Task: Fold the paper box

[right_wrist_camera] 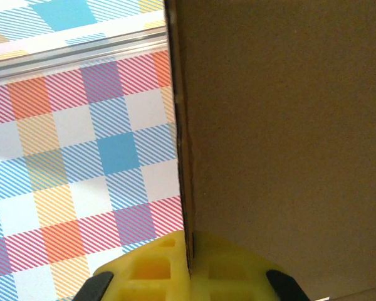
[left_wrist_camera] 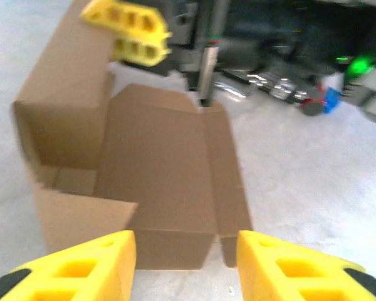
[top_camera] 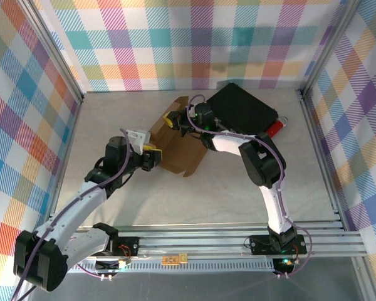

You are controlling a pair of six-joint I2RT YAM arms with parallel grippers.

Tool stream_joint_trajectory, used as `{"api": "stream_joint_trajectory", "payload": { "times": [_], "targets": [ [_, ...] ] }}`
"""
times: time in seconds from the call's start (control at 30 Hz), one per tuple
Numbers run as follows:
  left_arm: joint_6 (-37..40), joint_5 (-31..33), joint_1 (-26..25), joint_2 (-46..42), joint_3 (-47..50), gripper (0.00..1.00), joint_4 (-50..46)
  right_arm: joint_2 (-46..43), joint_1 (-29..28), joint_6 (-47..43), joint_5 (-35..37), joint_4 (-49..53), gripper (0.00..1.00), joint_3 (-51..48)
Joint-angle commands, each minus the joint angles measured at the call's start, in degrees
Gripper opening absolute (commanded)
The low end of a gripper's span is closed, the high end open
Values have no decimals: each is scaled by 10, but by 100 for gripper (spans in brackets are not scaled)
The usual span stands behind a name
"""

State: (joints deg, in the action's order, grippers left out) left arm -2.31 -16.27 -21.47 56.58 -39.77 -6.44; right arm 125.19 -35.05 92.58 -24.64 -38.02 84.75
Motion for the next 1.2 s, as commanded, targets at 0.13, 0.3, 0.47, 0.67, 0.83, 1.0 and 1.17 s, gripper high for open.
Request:
{"api": "stream_joint_trajectory", "payload": {
  "times": [0.13,0.3,0.47,0.67,0.83,1.0,1.17],
  "targets": [
    [83,77,37,-54,8,27,-129,11,4,1,0,-1,0,18],
    [101,82,85,5,44,26,-35,18,4,-3,-9,-1,0,29],
    [114,68,86,70,71,27,77,19,5,-1,-13,1,0,30],
    [114,37,86,116,83,29,167,22,4,1,-16,0,0,34],
    [123,26,87,143,72,31,185,32,4,2,-19,-9,0,40],
    [127,21,87,178,43,32,168,49,4,-15,-35,-40,0,53],
    [122,28,86,203,17,32,159,46,5,-34,-53,-63,0,31]
  ]
}}
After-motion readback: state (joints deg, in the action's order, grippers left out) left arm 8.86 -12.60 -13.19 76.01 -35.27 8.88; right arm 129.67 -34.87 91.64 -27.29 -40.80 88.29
